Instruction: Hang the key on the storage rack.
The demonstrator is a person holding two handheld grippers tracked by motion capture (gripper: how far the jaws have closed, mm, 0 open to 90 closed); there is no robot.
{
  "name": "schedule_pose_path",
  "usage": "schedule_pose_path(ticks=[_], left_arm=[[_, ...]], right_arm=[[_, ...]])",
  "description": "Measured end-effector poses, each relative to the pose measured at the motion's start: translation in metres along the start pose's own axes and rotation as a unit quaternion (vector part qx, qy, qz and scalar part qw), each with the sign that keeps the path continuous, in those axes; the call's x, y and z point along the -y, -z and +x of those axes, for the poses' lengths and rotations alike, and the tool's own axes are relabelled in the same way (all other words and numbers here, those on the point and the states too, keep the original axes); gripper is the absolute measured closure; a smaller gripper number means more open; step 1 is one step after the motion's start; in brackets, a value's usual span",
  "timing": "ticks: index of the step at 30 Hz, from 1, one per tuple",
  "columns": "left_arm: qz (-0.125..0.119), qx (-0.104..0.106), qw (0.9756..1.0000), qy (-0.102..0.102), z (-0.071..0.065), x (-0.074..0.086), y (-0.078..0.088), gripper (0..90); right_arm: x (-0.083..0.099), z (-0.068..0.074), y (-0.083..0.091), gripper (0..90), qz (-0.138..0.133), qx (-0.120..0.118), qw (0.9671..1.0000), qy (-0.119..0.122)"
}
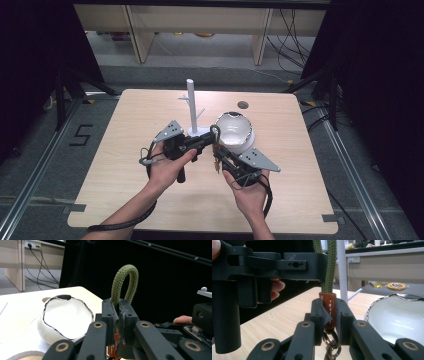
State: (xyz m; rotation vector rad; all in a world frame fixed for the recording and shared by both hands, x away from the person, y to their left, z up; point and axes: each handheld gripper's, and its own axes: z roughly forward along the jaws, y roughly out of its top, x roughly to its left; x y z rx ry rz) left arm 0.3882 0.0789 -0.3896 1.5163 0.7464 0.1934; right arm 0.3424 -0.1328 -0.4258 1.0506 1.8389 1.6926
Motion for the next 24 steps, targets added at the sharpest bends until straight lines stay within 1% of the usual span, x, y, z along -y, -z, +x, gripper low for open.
schedule_pose_path(ticks=[2,3,6,7,8,9,10,11,12,13,14,15,16,17,18,19,20,21,22,23,24], left_arm=[[0.000,0.000,1.0000,0.000,0.000,0.000,0.000,83.8],[-0.002,-0.002,1.0000,-0.004,-0.001,-0.001,0.001,83.9],[-0.001,-0.004,1.0000,-0.006,-0.002,-0.002,0.001,84.1],[-0.004,-0.007,0.9999,-0.010,-0.002,-0.002,0.002,84.2],[-0.003,-0.009,0.9999,-0.012,-0.003,-0.002,0.002,84.2],[-0.003,-0.009,0.9999,-0.014,-0.003,-0.003,0.002,84.3],[-0.001,-0.010,0.9998,-0.016,-0.003,-0.003,0.002,84.3],[-0.001,-0.010,0.9998,-0.016,-0.003,-0.003,0.002,84.4],[-0.001,-0.013,0.9997,-0.019,-0.003,-0.003,0.002,84.4],[0.000,-0.015,0.9996,-0.022,-0.003,-0.003,0.002,84.4],[0.000,-0.015,0.9996,-0.022,-0.003,-0.003,0.002,84.4],[-0.001,-0.022,0.9995,-0.025,0.001,-0.003,0.004,84.5],[0.000,-0.025,0.9994,-0.025,0.002,-0.004,0.005,84.5],[0.000,-0.027,0.9993,-0.027,0.004,-0.004,0.005,84.5],[0.000,-0.031,0.9992,-0.027,0.006,-0.004,0.006,84.5],[0.001,-0.034,0.9990,-0.029,0.008,-0.004,0.007,84.5],[0.001,-0.034,0.9990,-0.029,0.008,-0.004,0.007,84.5],[0.002,-0.038,0.9988,-0.031,0.011,-0.005,0.010,84.5],[0.002,-0.040,0.9987,-0.032,0.013,-0.005,0.011,84.4],[0.002,-0.040,0.9987,-0.032,0.013,-0.005,0.011,84.5],[0.000,-0.045,0.9984,-0.035,0.016,-0.006,0.015,84.5]], right_arm=[[0.000,0.000,0.000,79.4,0.000,-0.001,1.0000,0.001],[-0.001,-0.001,-0.001,79.4,-0.004,-0.001,1.0000,0.009],[-0.001,0.000,-0.001,79.4,-0.001,-0.001,1.0000,0.009],[-0.002,0.001,0.000,79.2,0.001,0.000,1.0000,0.004],[-0.002,0.000,-0.002,79.2,-0.005,-0.003,0.9999,0.008],[-0.002,0.000,-0.003,79.1,-0.005,-0.007,0.9999,0.006],[-0.002,-0.001,-0.003,78.9,-0.006,-0.003,0.9999,0.016],[-0.002,-0.001,-0.003,78.5,-0.002,-0.006,1.0000,0.008],[-0.003,-0.001,-0.004,77.4,0.002,-0.009,0.9999,0.005],[-0.003,-0.001,-0.004,75.7,0.005,-0.015,0.9999,0.007],[-0.003,-0.001,-0.004,75.7,0.005,-0.015,0.9999,0.007],[-0.003,-0.001,-0.004,71.1,0.013,-0.016,0.9998,0.004],[-0.003,-0.002,-0.005,70.1,0.017,-0.014,0.9997,0.004],[-0.003,-0.003,-0.005,69.1,0.019,-0.017,0.9997,0.006],[-0.003,-0.003,-0.004,68.4,0.021,-0.015,0.9997,-0.004],[-0.003,-0.004,-0.004,68.2,0.025,-0.009,0.9996,0.002],[-0.003,-0.004,-0.004,68.2,0.025,-0.009,0.9996,0.002],[-0.003,-0.006,-0.003,67.7,0.031,-0.010,0.9995,0.002],[-0.002,-0.007,-0.002,67.5,0.030,-0.006,0.9995,0.007],[-0.002,-0.008,-0.001,67.1,0.035,-0.009,0.9993,0.007],[-0.002,-0.010,0.000,66.5,0.038,-0.006,0.9992,0.006]])
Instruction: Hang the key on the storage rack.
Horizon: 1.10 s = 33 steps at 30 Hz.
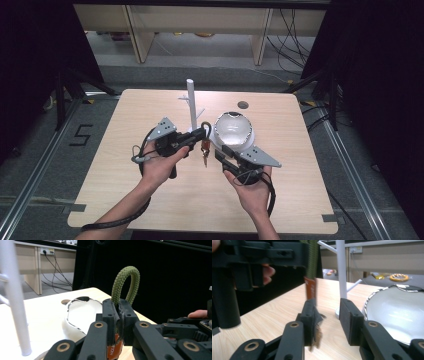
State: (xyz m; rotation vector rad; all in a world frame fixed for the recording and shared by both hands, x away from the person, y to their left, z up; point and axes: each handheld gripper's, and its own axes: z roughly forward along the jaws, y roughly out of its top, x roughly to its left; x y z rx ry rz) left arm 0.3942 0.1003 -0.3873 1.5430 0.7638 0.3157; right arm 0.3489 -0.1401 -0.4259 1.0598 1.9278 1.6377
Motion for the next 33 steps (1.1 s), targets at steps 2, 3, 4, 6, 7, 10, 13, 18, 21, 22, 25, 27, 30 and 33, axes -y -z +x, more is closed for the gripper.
schedule_pose_path(ticks=[2,3,4,6,7,10,13,18,21,22,25,27,30,33], left_arm=[[-0.001,-0.003,1.0000,-0.001,0.002,0.000,0.002,84.5],[-0.003,-0.006,1.0000,-0.002,0.004,-0.001,0.004,84.5],[-0.004,-0.010,0.9999,-0.004,0.005,-0.002,0.006,84.5],[-0.009,-0.017,0.9998,-0.009,0.010,-0.003,0.010,84.4],[-0.007,-0.021,0.9997,-0.010,0.011,-0.003,0.012,84.4],[-0.009,-0.027,0.9995,-0.013,0.014,-0.004,0.014,84.4],[-0.013,-0.036,0.9991,-0.017,0.020,-0.007,0.018,84.4],[-0.017,-0.049,0.9984,-0.023,0.027,-0.009,0.023,84.4],[-0.019,-0.058,0.9978,-0.023,0.031,-0.009,0.026,84.4],[-0.018,-0.060,0.9977,-0.024,0.033,-0.010,0.027,84.3],[-0.019,-0.067,0.9973,-0.022,0.038,-0.009,0.030,84.4],[-0.019,-0.073,0.9969,-0.023,0.042,-0.009,0.032,84.4],[-0.019,-0.080,0.9963,-0.023,0.048,-0.009,0.035,84.4],[-0.019,-0.087,0.9957,-0.025,0.053,-0.008,0.037,84.4]], right_arm=[[0.001,-0.004,0.003,65.3,0.002,0.011,0.9999,0.010],[0.001,-0.004,0.003,65.3,0.002,0.011,0.9999,0.010],[0.003,-0.008,0.004,64.2,0.003,0.012,0.9999,0.008],[0.005,-0.010,0.008,63.4,0.010,0.016,0.9998,0.002],[0.005,-0.013,0.010,63.1,0.013,0.021,0.9997,0.005],[0.009,-0.018,0.015,61.6,0.009,0.030,0.9995,-0.007],[0.012,-0.023,0.021,59.8,0.014,0.044,0.9989,-0.014],[0.017,-0.035,0.030,57.6,0.010,0.056,0.9984,-0.006],[0.022,-0.041,0.038,56.3,0.015,0.066,0.9975,-0.019],[0.024,-0.044,0.039,55.9,0.013,0.063,0.9978,-0.016],[0.029,-0.050,0.044,55.1,0.019,0.074,0.9969,-0.020],[0.032,-0.054,0.047,54.5,0.023,0.083,0.9960,-0.023],[0.036,-0.058,0.049,54.2,0.024,0.083,0.9958,-0.033],[0.039,-0.062,0.052,53.9,0.026,0.089,0.9950,-0.036]])
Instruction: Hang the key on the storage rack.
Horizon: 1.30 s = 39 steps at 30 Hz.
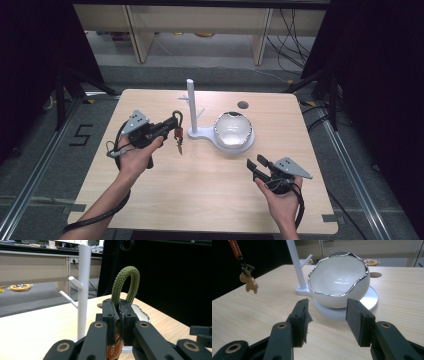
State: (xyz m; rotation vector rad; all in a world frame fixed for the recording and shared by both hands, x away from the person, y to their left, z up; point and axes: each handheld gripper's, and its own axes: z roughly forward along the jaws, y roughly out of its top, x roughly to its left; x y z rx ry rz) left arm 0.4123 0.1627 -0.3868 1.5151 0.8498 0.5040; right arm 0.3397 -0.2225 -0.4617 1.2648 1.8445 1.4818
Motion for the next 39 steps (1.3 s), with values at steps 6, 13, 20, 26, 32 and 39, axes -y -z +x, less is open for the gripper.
schedule_pose_path(ticks=[6,13,20,26,32,39], left_arm=[[0.003,-0.006,1.0000,-0.002,0.006,0.000,0.001,84.3],[0.003,-0.007,1.0000,0.005,0.012,0.000,0.000,84.4],[0.005,-0.012,0.9999,0.006,0.017,0.000,-0.005,84.4],[0.008,-0.016,0.9998,0.004,0.022,-0.001,-0.012,84.3],[0.009,-0.018,0.9998,0.004,0.025,-0.002,-0.018,84.3],[0.010,-0.020,0.9997,0.003,0.027,-0.003,-0.023,84.3]], right_arm=[[0.005,-0.006,0.001,53.8,-0.002,0.005,1.0000,-0.001],[0.010,-0.010,0.005,53.8,-0.001,0.018,0.9998,-0.003],[0.011,-0.013,0.007,53.6,0.002,0.015,0.9998,-0.014],[0.012,-0.015,0.007,53.2,-0.003,0.019,0.9998,-0.010],[0.012,-0.016,0.008,53.1,0.001,0.024,0.9996,-0.015],[0.012,-0.012,0.010,53.2,-0.001,0.028,0.9990,-0.035]])
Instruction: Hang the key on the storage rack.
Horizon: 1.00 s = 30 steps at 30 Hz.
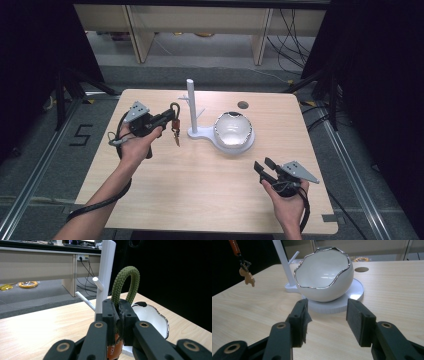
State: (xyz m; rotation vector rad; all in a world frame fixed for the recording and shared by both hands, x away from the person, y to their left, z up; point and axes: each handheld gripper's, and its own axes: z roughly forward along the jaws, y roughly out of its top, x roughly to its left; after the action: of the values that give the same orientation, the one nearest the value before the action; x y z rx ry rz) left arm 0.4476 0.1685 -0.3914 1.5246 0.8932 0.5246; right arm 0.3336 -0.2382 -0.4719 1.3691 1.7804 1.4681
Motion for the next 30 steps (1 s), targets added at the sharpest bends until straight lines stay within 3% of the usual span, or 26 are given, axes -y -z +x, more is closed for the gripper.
schedule_pose_path(ticks=[6,7,17,19,24,30], left_arm=[[0.001,-0.003,1.0000,-0.002,0.001,-0.001,-0.003,84.3],[0.001,-0.004,1.0000,-0.005,0.002,-0.001,-0.004,84.3],[0.007,-0.007,0.9999,-0.005,0.006,-0.002,-0.010,84.3],[0.007,-0.007,0.9999,-0.003,0.007,-0.002,-0.011,84.3],[0.010,-0.011,0.9999,-0.001,0.010,-0.003,-0.014,84.3],[0.013,-0.013,0.9998,-0.002,0.012,-0.004,-0.017,84.3]], right_arm=[[0.000,0.000,0.001,53.1,-0.001,0.003,1.0000,0.000],[0.000,-0.004,0.000,53.1,-0.008,0.001,0.9997,0.022],[0.000,-0.004,0.001,52.8,-0.006,0.000,0.9998,0.021],[0.001,-0.001,0.001,52.7,-0.001,0.001,1.0000,-0.002],[0.001,-0.002,0.001,52.5,-0.001,-0.001,1.0000,-0.004],[0.001,-0.004,-0.001,52.5,-0.004,-0.005,0.9999,0.013]])
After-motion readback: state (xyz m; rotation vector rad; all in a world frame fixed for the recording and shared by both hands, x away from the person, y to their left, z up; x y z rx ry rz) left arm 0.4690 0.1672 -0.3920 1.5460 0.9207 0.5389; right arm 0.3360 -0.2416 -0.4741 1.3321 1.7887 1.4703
